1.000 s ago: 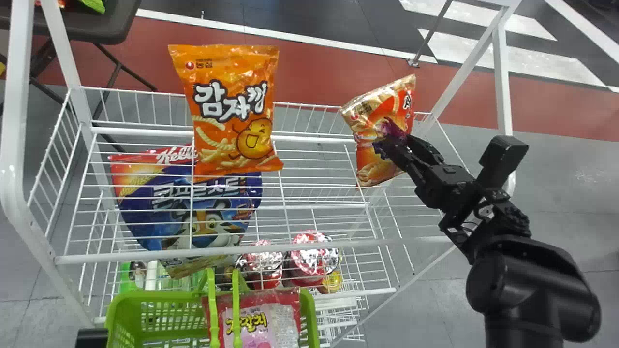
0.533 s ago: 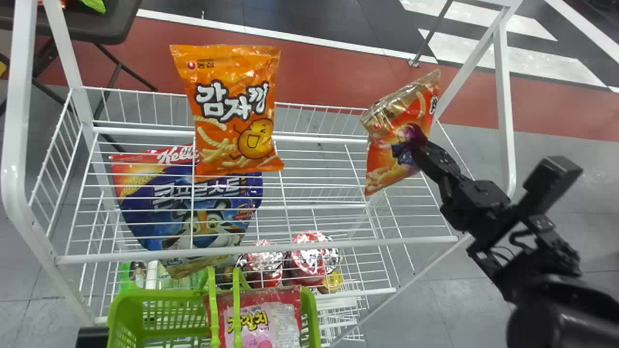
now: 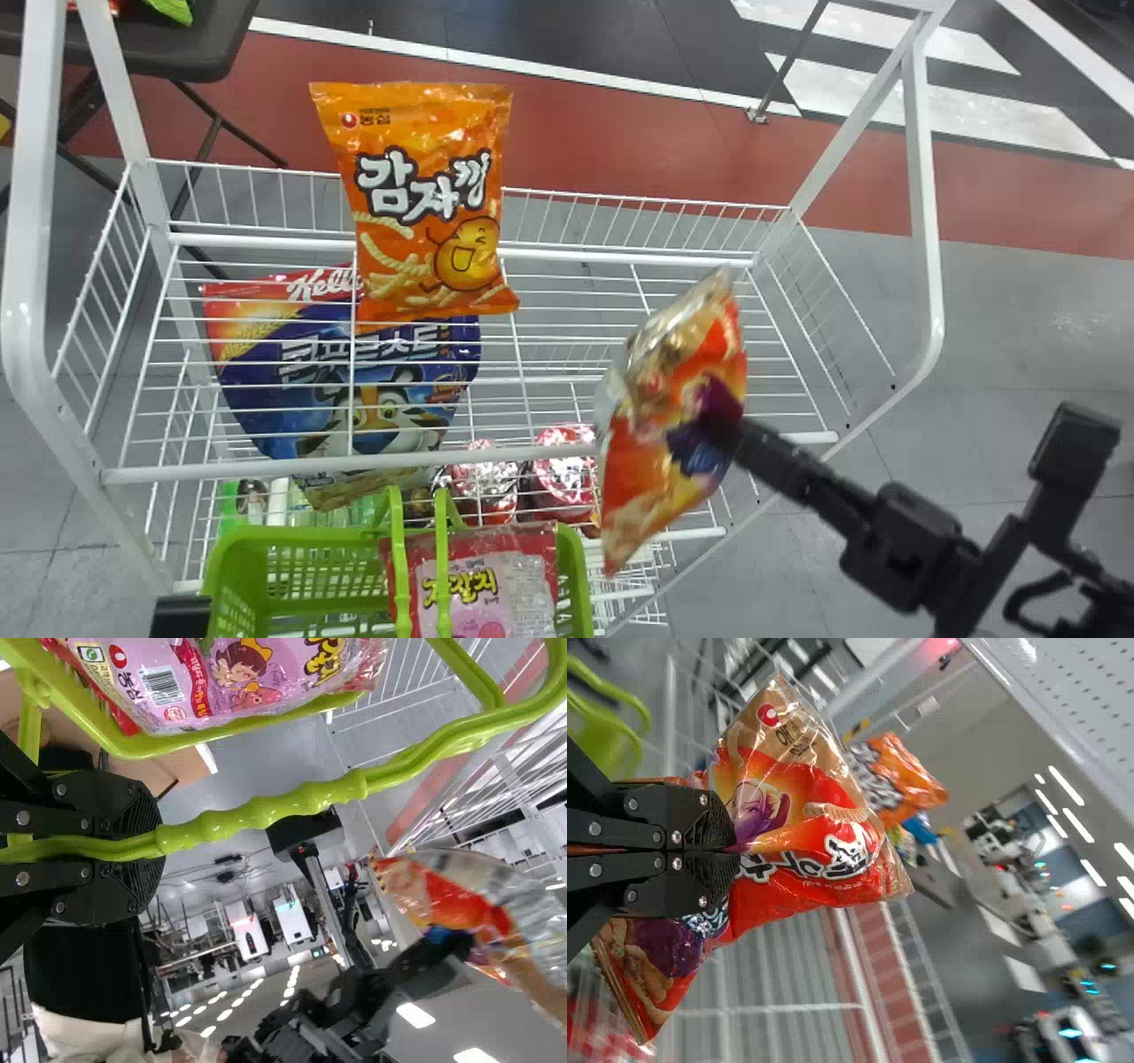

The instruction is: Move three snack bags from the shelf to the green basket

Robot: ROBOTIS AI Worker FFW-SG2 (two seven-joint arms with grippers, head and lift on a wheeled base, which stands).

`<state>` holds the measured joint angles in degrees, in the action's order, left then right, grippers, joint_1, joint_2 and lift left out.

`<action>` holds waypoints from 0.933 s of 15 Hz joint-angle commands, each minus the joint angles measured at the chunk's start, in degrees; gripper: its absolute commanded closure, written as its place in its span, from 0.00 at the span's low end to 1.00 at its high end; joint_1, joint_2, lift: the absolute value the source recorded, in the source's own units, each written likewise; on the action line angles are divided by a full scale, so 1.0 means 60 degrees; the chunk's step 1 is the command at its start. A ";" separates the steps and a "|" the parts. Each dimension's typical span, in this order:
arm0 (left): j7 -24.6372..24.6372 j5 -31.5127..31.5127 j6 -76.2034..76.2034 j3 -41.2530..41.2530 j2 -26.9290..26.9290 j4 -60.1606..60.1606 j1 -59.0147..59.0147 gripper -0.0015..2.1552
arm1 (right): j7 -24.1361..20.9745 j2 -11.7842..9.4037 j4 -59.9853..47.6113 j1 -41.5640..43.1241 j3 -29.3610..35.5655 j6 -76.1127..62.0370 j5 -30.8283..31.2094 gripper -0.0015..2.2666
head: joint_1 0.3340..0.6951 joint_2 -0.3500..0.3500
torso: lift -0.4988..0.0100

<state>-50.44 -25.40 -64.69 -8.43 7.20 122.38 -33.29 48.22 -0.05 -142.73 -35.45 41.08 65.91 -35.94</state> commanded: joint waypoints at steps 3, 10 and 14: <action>-0.0001 0.0000 0.0007 -0.0016 0.0001 -0.0005 0.0011 0.81 | 0.0519 0.0017 0.0541 -0.0214 -0.0122 0.2749 -0.0134 0.99 | 1.00 0.00 | 0.89; -0.0045 -0.0059 0.0007 -0.0031 0.0001 -0.0108 0.0041 0.81 | 0.0167 -0.0256 0.3485 -0.0463 -0.1836 0.0611 0.1053 0.99 | 1.00 0.00 | 0.89; -0.0060 -0.0044 0.0007 -0.0045 0.0001 -0.0093 0.0011 0.81 | 0.0006 -0.0446 0.4364 -0.0273 -0.2920 0.0259 0.1214 0.99 | 1.00 0.00 | 0.89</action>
<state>-50.80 -25.67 -64.65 -8.70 7.21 121.75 -33.15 48.23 -2.51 -117.48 -37.23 26.13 67.50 -28.86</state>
